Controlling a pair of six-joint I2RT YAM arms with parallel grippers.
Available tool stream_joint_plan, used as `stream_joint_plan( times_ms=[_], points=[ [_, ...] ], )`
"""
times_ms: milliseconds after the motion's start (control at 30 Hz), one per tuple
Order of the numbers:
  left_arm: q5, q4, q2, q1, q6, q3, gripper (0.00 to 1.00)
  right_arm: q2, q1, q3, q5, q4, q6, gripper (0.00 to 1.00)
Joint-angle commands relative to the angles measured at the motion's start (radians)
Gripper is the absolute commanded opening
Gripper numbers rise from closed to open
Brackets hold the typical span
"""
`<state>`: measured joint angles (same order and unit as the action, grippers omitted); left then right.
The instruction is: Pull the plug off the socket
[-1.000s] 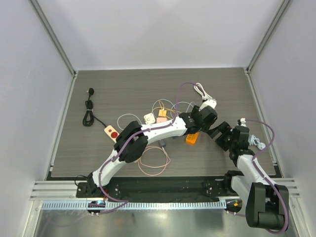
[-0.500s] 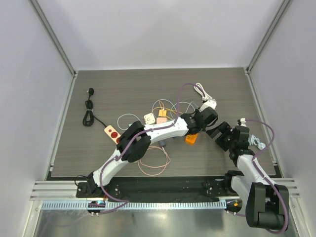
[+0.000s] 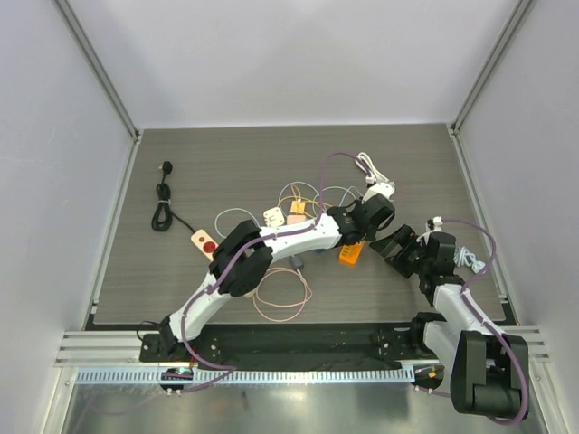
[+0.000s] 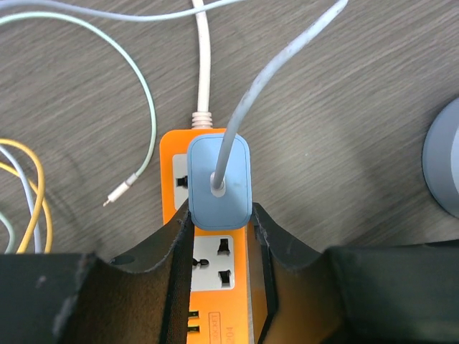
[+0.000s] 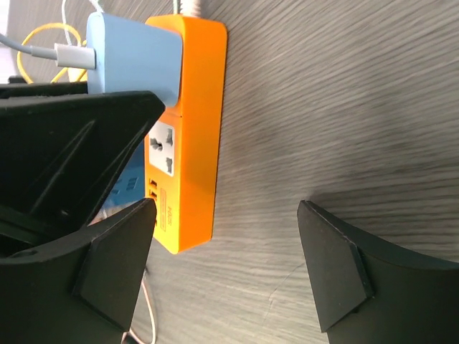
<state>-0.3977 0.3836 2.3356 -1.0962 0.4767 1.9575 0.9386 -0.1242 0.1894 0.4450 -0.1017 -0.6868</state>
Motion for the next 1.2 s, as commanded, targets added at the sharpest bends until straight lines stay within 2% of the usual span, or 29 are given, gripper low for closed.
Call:
stream_joint_plan(
  times_ms=[0, 167, 367, 600, 733, 800, 933, 1100, 1167],
  points=[
    [0.037, -0.078, -0.123, 0.002, 0.04, -0.031, 0.0, -0.035, 0.001, -0.021, 0.077, -0.059, 0.015, 0.86],
    [0.069, -0.095, -0.183, 0.002, 0.066, -0.071, 0.0, -0.058, 0.001, -0.036, 0.101, -0.091, 0.006, 0.87],
    [0.114, -0.12, -0.22, 0.002, 0.105, -0.098, 0.0, 0.018, 0.001, -0.073, 0.215, -0.245, -0.031, 0.86],
    [0.172, -0.16, -0.24, 0.002, 0.158, -0.149, 0.0, -0.007, 0.001, -0.074, 0.21, -0.248, -0.028, 0.84],
    [0.149, -0.147, -0.274, 0.002, 0.16, -0.172, 0.0, -0.015, 0.003, -0.074, 0.195, -0.234, -0.025, 0.83],
    [0.123, -0.091, -0.295, 0.005, 0.136, -0.174, 0.0, -0.008, 0.001, -0.073, 0.193, -0.231, -0.025, 0.83],
    [0.083, -0.02, -0.396, 0.053, 0.126, -0.241, 0.0, 0.015, 0.001, -0.07, 0.198, -0.234, -0.025, 0.83],
    [0.079, -0.032, -0.642, 0.171, 0.163, -0.509, 0.0, 0.031, 0.001, -0.07, 0.202, -0.242, -0.025, 0.83],
    [0.098, -0.029, -0.735, 0.211, 0.178, -0.572, 0.0, 0.026, 0.001, -0.071, 0.202, -0.242, -0.025, 0.83]
  ],
)
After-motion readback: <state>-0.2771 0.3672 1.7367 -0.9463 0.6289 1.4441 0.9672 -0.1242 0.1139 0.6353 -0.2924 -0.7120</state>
